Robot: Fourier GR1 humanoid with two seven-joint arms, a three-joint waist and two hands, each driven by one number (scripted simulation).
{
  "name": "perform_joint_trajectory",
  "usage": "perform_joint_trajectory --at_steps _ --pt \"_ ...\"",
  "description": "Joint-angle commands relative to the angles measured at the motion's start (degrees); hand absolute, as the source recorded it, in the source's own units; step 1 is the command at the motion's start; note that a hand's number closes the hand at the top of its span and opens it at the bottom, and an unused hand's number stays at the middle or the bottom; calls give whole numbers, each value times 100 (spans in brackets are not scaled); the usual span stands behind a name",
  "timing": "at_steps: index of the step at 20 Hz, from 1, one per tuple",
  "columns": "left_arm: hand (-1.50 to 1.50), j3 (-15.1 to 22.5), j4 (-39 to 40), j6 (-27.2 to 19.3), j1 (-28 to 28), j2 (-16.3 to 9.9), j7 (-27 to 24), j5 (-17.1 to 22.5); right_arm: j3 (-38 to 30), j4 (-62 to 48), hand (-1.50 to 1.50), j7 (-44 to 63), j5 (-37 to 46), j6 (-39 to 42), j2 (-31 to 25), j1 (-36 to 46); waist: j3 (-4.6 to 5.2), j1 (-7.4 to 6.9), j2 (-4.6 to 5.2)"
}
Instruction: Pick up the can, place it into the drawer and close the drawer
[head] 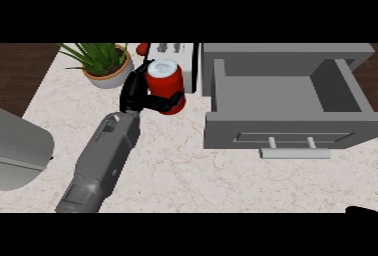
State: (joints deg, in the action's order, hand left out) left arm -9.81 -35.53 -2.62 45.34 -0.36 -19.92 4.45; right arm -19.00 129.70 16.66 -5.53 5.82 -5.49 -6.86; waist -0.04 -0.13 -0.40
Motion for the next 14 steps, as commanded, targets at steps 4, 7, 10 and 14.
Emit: perform_joint_trajectory --at_steps 4,7,10,14 --pt "150 850 -1076 -699 643 35 1317 585 415 73 -150 54 316 -155 253 128 3 59 21" --pt "150 857 -1777 -859 825 35 2157 557 -89 283 -150 269 -204 40 -53 -42 1 39 1" --pt "150 1234 -1823 -1308 1159 36 2416 618 126 75 -150 9 129 -44 136 -14 2 68 25" --pt "150 1447 -1802 -1631 1858 36 3066 504 159 12 -150 179 192 -143 85 215 2 83 38"
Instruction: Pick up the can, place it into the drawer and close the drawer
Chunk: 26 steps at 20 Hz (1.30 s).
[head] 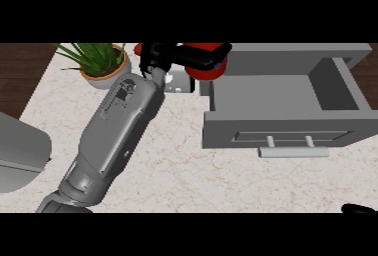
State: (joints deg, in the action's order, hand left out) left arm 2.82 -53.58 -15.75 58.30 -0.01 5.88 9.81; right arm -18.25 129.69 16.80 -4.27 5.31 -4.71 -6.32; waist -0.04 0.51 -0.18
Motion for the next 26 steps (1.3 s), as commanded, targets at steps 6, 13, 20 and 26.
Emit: perform_joint_trajectory --at_steps 6,13,20,26 --pt "150 71 845 -453 1547 1 623 254 231 151 -150 358 184 -182 -6 341 2 85 37" --pt "150 309 2100 -780 2518 1 376 588 -11 -140 -150 31 -77 -48 -58 321 -6 226 75" --pt "150 820 2681 -1025 3077 1 525 1077 -19 115 -150 466 -52 -172 -211 552 -6 292 81" --pt "150 1276 3144 -1389 3229 1 147 1335 159 -139 -150 443 0 -127 -302 902 -13 427 133"
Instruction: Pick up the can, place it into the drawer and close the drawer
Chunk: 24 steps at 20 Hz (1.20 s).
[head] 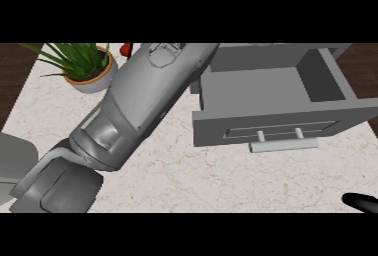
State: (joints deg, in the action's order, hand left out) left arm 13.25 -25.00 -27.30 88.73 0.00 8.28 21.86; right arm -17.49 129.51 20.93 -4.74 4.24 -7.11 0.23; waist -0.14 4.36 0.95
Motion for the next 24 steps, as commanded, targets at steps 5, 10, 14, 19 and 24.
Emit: perform_joint_trajectory --at_steps 5,10,14,19,24 --pt "-150 403 500 -652 430 0 26 315 -109 -382 -150 -230 -101 155 -140 114 -10 102 25" --pt "-150 530 510 -892 80 0 -475 552 -192 -437 -150 -86 -206 123 -252 321 -7 116 44" --pt "-150 591 695 -1032 275 0 -499 590 146 -68 -150 -147 371 267 -460 300 -6 194 65" --pt "-150 429 661 -995 563 0 -377 932 358 -307 -150 -473 924 367 -758 672 -3 93 67" --pt "-150 297 695 -991 262 0 -881 1183 812 -518 -150 -833 1837 426 -1000 794 -2 112 111"
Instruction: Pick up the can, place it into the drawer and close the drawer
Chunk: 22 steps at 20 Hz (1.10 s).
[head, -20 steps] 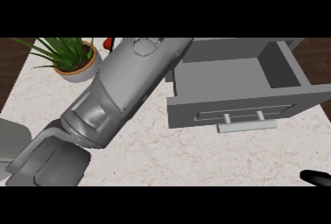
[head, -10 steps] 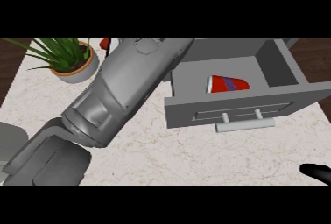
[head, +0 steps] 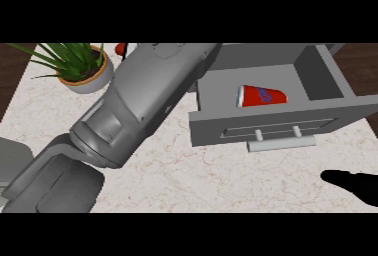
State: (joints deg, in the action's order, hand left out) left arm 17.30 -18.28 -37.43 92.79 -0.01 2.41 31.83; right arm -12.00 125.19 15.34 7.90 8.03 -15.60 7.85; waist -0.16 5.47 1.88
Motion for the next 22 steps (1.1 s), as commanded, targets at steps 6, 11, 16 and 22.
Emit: perform_joint_trajectory --at_steps 6,11,16,22 --pt "-150 -151 77 61 146 1 -214 346 869 -1059 -150 -564 1917 -244 -353 671 5 -242 -20" --pt "-150 50 77 -4 173 1 -109 284 1565 -2015 -150 -806 3003 -576 -263 967 7 -382 -80" --pt "-150 -45 250 241 47 1 -386 152 1835 -3295 -150 -982 3720 -969 -117 1652 11 -543 -67" --pt "-150 -143 34 349 169 -273 -89 163 2221 -4659 -150 -1476 4565 -1800 211 1784 10 -619 -129"
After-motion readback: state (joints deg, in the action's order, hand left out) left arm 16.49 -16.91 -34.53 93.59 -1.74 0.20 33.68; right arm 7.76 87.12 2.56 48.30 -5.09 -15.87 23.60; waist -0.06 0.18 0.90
